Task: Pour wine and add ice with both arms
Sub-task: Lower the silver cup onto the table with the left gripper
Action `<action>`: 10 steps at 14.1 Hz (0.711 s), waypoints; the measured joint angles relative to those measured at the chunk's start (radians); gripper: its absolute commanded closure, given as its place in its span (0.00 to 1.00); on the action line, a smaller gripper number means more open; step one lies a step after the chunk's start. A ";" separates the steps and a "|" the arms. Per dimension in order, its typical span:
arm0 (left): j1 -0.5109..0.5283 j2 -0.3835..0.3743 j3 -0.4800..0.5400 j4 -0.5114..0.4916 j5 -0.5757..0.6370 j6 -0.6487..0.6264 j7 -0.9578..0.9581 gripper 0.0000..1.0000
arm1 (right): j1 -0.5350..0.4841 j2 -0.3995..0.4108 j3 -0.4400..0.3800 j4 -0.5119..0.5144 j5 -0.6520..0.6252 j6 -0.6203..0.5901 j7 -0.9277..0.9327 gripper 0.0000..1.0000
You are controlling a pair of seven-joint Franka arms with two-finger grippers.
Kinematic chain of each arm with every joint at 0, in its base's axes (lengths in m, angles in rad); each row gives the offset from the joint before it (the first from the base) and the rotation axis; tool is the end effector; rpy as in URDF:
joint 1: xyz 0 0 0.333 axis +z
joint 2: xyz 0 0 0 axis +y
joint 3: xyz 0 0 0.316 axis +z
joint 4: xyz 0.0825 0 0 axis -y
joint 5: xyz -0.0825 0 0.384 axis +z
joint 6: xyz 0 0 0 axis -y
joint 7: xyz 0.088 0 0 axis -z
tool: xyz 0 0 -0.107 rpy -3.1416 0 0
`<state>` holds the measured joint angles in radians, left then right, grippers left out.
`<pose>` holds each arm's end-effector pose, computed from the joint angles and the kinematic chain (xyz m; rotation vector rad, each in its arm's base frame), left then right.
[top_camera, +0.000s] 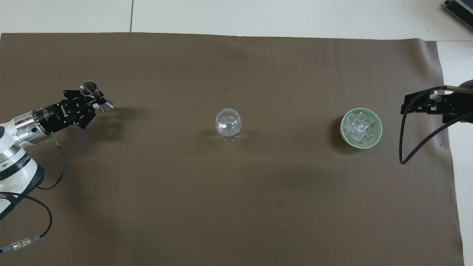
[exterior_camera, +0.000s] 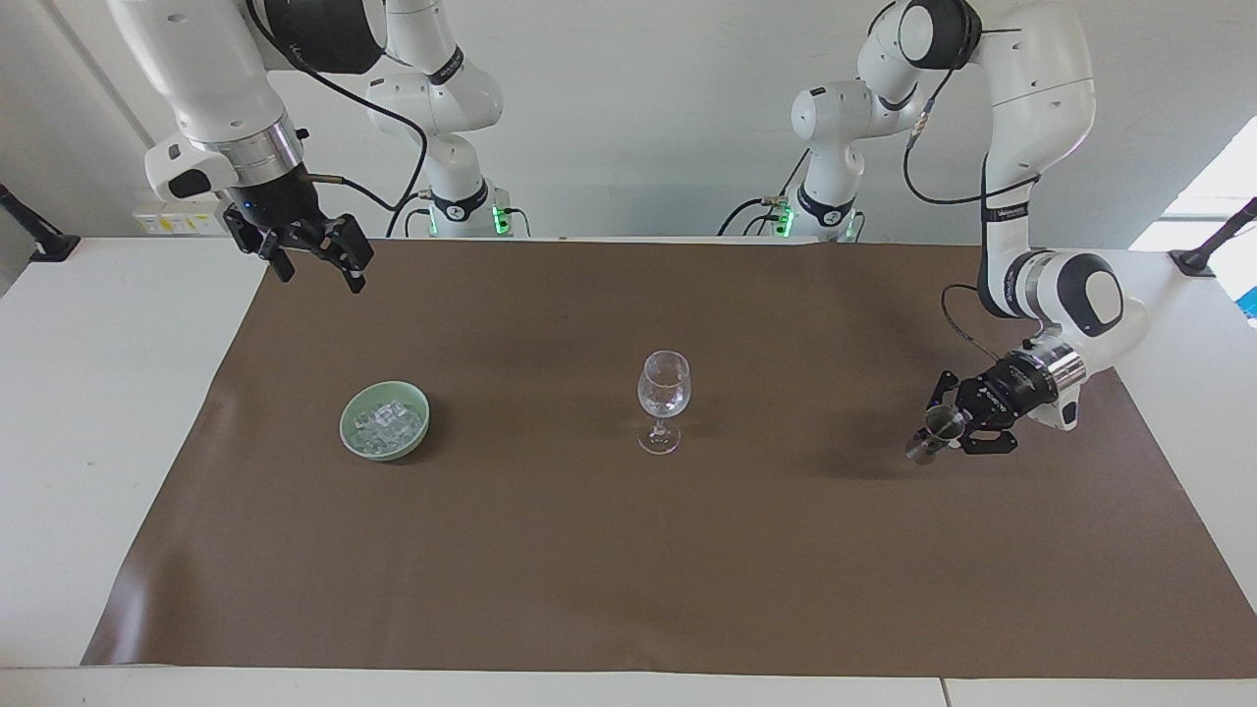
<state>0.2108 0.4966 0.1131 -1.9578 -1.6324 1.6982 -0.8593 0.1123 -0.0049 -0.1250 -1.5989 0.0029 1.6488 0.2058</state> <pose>0.5982 0.0969 0.2494 0.8284 1.5745 -0.9580 0.5605 -0.0070 0.6209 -3.1130 0.3417 -0.0848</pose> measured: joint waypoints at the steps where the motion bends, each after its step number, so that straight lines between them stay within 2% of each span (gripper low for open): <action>1: 0.006 0.010 0.000 0.001 -0.002 -0.015 0.005 1.00 | 0.000 0.000 0.000 0.000 0.000 0.000 0.000 0.00; 10: 0.033 0.066 -0.007 0.004 -0.016 -0.102 0.161 1.00 | 0.000 0.000 0.000 0.000 0.000 0.000 0.000 0.00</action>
<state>0.2439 0.5627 0.1064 -1.9534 -1.6488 1.5965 -0.6983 0.1123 -0.0049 -0.1250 -1.5989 0.0029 1.6488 0.2058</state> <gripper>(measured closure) 0.780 0.000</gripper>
